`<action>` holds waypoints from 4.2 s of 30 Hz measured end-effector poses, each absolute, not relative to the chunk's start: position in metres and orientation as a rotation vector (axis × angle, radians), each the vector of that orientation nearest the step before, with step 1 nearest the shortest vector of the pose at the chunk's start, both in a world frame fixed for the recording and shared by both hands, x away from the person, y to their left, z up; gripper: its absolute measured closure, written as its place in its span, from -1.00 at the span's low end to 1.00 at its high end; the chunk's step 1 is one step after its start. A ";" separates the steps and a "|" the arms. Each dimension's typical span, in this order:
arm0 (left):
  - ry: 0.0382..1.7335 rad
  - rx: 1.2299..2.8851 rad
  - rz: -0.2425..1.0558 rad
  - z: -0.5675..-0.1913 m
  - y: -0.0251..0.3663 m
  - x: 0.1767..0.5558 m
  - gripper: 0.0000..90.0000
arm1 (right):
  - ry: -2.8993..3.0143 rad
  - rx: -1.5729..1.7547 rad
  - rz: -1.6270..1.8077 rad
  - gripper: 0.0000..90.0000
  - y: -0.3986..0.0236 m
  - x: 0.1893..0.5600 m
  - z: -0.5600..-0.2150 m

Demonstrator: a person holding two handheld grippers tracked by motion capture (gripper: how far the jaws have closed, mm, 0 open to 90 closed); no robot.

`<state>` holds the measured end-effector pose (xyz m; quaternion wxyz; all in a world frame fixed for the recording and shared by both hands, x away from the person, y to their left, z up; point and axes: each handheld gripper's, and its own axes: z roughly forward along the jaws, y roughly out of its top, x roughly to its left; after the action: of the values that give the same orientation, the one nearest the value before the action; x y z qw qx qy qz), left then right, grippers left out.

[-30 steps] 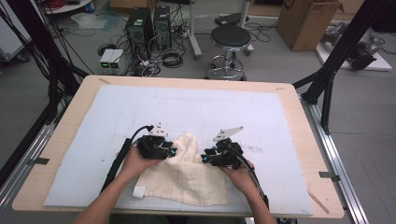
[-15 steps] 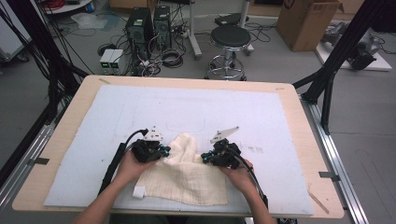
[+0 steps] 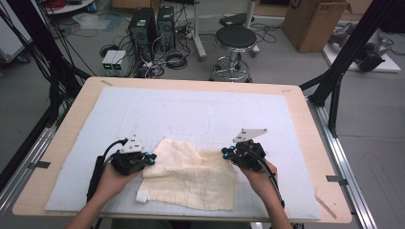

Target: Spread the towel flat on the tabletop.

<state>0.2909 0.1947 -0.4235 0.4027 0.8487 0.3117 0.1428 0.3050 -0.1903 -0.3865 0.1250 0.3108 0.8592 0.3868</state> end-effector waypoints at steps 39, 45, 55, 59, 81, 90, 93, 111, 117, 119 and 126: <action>0.865 2.167 0.410 -0.440 0.184 0.321 0.94 | 2.714 0.924 1.076 0.90 -0.168 0.348 -0.429; 0.944 2.099 0.423 -0.436 0.191 0.334 0.97 | 2.630 0.948 1.111 0.92 -0.170 0.352 -0.412; 1.094 1.945 0.643 -0.395 0.188 0.409 0.96 | 2.333 1.081 1.068 0.69 -0.182 0.394 -0.368; 1.136 1.890 0.565 -0.396 0.192 0.417 0.62 | 2.263 1.158 1.104 0.37 -0.197 0.408 -0.369; 0.870 1.939 0.417 -0.407 0.219 0.312 0.14 | 2.459 0.851 1.318 0.03 -0.183 0.321 -0.387; 0.749 2.002 0.290 -0.425 0.216 0.268 0.03 | 2.545 0.719 1.321 0.00 -0.190 0.283 -0.418; 0.711 2.050 0.245 -0.429 0.216 0.260 0.18 | 2.578 0.676 1.314 0.05 -0.192 0.275 -0.424; 0.696 2.156 0.278 -0.445 0.216 0.247 0.62 | 2.675 0.716 1.177 0.86 -0.187 0.259 -0.442; 0.687 2.161 0.297 -0.442 0.217 0.246 0.95 | 2.694 0.716 1.155 0.98 -0.183 0.255 -0.439; 0.682 2.158 0.308 -0.441 0.218 0.244 0.96 | 2.699 0.704 1.168 0.98 -0.183 0.253 -0.438; 0.674 2.122 0.310 -0.435 0.227 0.232 0.97 | 2.682 0.692 1.241 0.98 -0.186 0.239 -0.431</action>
<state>0.2316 0.2266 -0.4353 0.4322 0.8513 0.2705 0.1242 0.2387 -0.1858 -0.4315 0.0532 0.2278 0.8824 0.4082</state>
